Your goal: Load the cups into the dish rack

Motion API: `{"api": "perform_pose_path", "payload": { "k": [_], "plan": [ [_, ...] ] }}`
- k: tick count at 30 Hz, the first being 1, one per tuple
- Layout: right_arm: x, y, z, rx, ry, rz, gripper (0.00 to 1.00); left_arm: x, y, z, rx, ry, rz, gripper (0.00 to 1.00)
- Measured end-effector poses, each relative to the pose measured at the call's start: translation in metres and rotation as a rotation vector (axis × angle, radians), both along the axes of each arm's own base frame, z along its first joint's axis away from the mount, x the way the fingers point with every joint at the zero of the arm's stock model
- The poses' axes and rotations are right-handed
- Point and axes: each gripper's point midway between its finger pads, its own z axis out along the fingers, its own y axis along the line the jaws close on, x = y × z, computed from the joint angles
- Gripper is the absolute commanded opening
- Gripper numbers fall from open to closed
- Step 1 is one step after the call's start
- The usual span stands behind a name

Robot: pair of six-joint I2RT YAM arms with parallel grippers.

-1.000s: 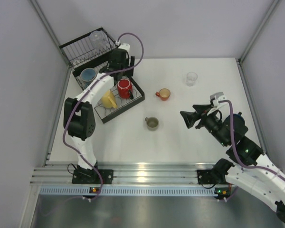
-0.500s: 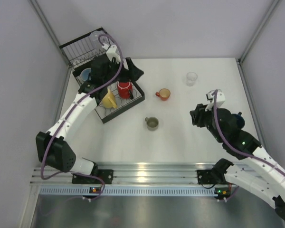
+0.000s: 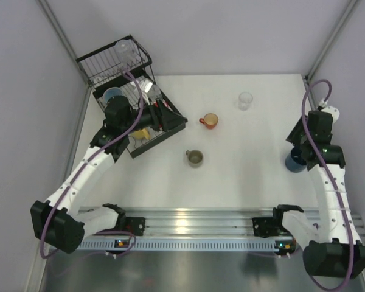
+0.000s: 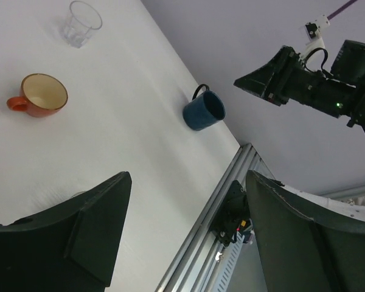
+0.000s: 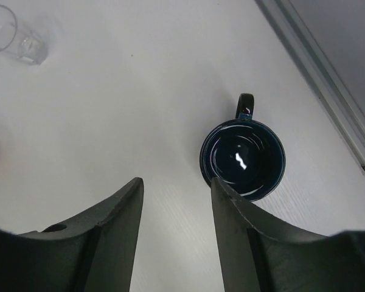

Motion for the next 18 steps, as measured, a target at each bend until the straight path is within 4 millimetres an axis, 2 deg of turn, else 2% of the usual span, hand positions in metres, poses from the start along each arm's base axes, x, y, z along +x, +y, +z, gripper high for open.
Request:
{"api": "perform_pose_path", "payload": {
  "k": [4,7,10,14,18],
  "plan": [
    [0.005,-0.016,0.0,0.0,0.024,-0.055,0.52,-0.01,0.003,0.0,-0.012,-0.011,-0.001,0.82],
    [0.002,-0.024,-0.005,-0.009,0.05,-0.085,0.53,-0.013,0.004,-0.015,-0.006,0.031,-0.003,0.82],
    [-0.005,-0.043,-0.005,-0.03,0.062,-0.146,0.5,-0.017,0.004,-0.027,0.005,0.064,-0.013,0.81],
    [-0.015,-0.061,-0.014,-0.012,0.078,-0.213,0.45,-0.02,0.004,-0.025,0.002,0.058,-0.025,0.81],
    [-0.024,-0.056,-0.034,0.043,0.103,-0.205,0.45,-0.023,0.005,-0.02,0.0,0.034,-0.026,0.81]
  ]
}}
